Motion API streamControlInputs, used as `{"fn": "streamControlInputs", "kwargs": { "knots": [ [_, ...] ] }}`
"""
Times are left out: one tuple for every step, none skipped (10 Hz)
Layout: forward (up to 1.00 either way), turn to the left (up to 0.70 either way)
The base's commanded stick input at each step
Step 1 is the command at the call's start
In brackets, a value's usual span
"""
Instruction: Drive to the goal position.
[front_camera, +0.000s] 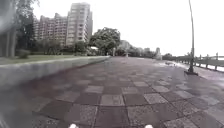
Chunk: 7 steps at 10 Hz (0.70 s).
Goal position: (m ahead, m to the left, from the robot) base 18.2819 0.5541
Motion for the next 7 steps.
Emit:
{"fn": "streamControlInputs", "kwargs": {
  "knots": [
    [0.85, 0.01],
    [0.85, 0.01],
    [0.85, 0.01],
    [0.85, 0.01],
    [0.85, 0.01],
    [0.85, 0.01],
    [0.85, 0.01]
  ]
}}
